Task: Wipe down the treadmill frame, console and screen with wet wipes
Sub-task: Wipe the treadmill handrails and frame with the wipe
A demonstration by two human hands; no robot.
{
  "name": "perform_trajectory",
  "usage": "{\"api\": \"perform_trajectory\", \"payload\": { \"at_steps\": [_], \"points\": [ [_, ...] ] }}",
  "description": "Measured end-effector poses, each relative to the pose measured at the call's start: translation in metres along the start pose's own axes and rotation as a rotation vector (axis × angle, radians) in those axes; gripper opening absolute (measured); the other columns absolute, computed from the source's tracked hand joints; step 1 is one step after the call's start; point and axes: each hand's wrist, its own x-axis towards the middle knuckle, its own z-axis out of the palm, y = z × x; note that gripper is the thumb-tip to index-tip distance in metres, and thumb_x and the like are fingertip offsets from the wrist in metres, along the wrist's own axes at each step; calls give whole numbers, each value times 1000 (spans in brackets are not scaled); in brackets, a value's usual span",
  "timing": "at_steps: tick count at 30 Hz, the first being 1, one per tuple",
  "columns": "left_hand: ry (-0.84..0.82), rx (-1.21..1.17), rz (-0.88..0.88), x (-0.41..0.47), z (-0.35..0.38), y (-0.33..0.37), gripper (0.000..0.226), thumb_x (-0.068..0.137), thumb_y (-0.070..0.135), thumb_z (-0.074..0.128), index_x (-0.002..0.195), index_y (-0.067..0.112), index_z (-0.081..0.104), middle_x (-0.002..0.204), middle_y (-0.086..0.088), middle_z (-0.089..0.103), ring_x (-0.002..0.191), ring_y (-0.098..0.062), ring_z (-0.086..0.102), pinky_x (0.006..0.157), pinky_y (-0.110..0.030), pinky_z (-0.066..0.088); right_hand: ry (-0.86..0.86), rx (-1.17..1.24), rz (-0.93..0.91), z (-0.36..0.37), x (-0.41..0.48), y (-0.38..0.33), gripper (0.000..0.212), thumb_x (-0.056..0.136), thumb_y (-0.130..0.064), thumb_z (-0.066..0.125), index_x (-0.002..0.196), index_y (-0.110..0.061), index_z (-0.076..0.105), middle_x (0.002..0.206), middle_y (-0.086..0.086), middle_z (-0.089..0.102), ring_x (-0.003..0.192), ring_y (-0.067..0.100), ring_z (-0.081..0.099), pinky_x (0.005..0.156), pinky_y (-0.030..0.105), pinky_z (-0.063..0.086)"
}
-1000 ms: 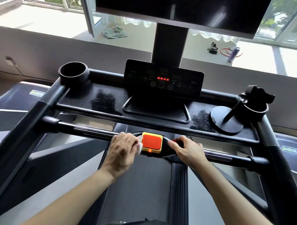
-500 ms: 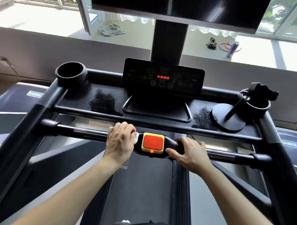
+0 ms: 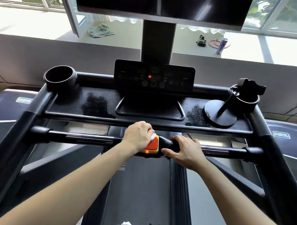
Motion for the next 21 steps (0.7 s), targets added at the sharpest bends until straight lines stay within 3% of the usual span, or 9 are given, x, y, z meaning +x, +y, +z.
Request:
{"api": "perform_trajectory", "payload": {
  "at_steps": [7, 10, 14, 17, 21],
  "points": [
    [40, 137, -59, -5, -21, -29, 32, 100, 39, 54, 103, 16, 76, 105, -7, 72, 106, -29, 62, 83, -36, 42, 10, 63, -4, -2, -2, 1, 63, 86, -74, 57, 126, -26, 58, 120, -8, 67, 116, 16, 57, 100, 38, 32],
    [-19, 71, 13, -1, -13, -10, 31, 100, 36, 54, 99, 16, 78, 100, -6, 74, 102, -28, 62, 79, -33, 38, -4, 78, -14, -4, -2, 1, 65, 85, -75, 57, 127, -26, 58, 120, -8, 67, 117, 15, 58, 101, 38, 32],
    [-137, 45, 107, 10, 4, 24, 31, 99, 37, 52, 94, 18, 77, 95, -5, 74, 98, -27, 64, 82, -37, 48, -24, 82, -9, -3, 0, 3, 70, 79, -80, 52, 122, -26, 59, 116, -9, 68, 113, 14, 59, 99, 39, 34],
    [-226, 88, 198, 12, 16, 48, 30, 101, 35, 51, 100, 20, 76, 102, -8, 74, 100, -31, 65, 84, -38, 51, -11, 83, -5, -2, 0, 4, 77, 67, -88, 34, 105, -25, 58, 100, -11, 66, 100, 15, 61, 94, 41, 38],
    [-238, 220, 291, 8, 15, 53, 34, 104, 36, 45, 105, 19, 74, 110, -7, 72, 105, -30, 64, 85, -37, 49, -4, 105, -1, -1, 1, 6, 77, 65, -88, 35, 101, -24, 57, 98, -10, 67, 97, 17, 62, 94, 41, 38]
  ]
}}
